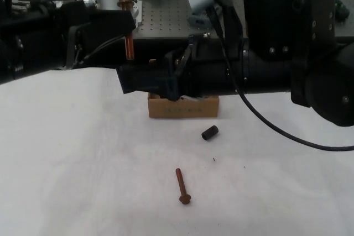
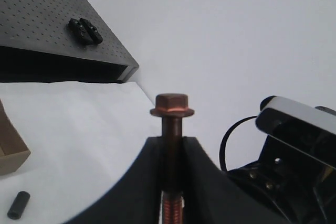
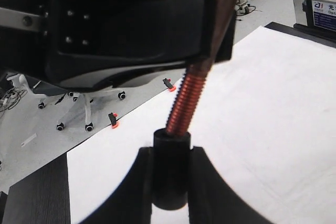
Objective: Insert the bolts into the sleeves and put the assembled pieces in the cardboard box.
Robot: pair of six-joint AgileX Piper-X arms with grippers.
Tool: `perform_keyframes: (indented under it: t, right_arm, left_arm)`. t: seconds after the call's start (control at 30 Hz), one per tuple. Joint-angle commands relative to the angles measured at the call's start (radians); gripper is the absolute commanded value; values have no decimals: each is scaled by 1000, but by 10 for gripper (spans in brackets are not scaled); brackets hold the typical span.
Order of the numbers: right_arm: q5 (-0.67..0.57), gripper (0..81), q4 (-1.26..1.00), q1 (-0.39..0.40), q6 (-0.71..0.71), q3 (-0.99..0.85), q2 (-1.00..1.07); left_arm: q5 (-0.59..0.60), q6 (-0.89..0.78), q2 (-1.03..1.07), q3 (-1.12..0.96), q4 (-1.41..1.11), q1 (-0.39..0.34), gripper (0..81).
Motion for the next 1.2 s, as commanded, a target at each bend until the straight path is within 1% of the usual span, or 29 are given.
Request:
perform_keyframes:
  t: [0.0, 1.0, 1.17]
  right_arm:
    - [2, 28, -10, -9, 1, -4, -1]
    - [-3, 28, -10, -12, 1, -9, -39]
    - [44, 28, -10, -12, 1, -9, -39]
  left_arm:
    - [6, 22, -16, -2, -19, 2, 6]
    - [6, 51, -16, -2, 33, 2, 6]
    - [8, 51, -16, -2, 33, 2, 6]
